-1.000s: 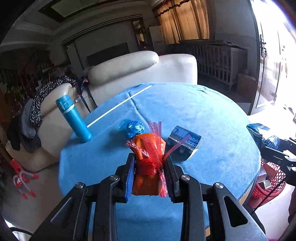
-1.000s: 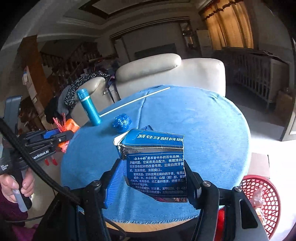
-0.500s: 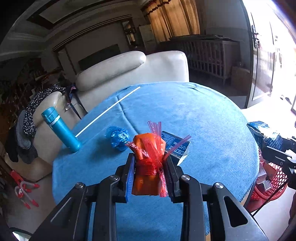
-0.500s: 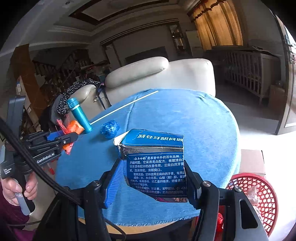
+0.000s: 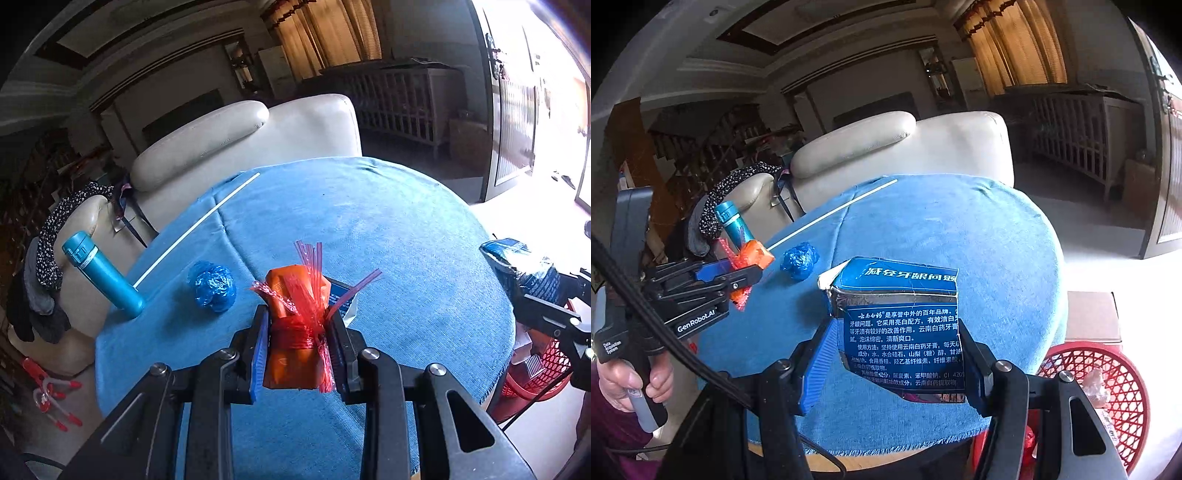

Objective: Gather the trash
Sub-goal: 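Hold the orange candy and blue carton raised above the table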

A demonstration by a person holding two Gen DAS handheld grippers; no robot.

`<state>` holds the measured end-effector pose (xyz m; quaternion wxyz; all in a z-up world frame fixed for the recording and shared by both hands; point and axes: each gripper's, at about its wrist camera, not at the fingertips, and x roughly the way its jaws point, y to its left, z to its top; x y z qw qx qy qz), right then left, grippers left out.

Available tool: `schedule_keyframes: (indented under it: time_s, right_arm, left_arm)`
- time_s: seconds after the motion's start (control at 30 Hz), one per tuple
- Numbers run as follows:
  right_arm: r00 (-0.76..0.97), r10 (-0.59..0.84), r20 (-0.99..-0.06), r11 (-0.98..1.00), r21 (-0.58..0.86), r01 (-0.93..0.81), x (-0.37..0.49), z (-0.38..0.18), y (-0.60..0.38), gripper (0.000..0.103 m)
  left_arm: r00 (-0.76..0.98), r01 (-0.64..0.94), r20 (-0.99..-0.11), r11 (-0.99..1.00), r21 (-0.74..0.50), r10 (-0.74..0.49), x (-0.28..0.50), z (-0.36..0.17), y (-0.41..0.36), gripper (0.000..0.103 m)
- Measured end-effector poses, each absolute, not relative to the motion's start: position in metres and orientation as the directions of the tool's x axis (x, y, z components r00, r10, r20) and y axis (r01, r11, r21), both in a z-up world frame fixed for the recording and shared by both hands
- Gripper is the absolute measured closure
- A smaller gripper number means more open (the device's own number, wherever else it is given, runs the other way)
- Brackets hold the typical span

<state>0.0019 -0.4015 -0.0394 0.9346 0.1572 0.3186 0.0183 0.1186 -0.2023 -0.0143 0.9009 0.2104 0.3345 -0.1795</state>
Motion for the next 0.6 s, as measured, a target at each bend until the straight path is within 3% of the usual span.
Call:
schedule_keyframes:
  time_s: [0.6]
  right_arm:
    - [0.771,0.184,-0.610,0.951,0.308,0.017,0.016,-0.045,-0.375,0.039]
  left_arm:
    - [0.695,0.442,-0.697,0.869,0.223,-0.175,0.120,-0.021,-0.185,0.071]
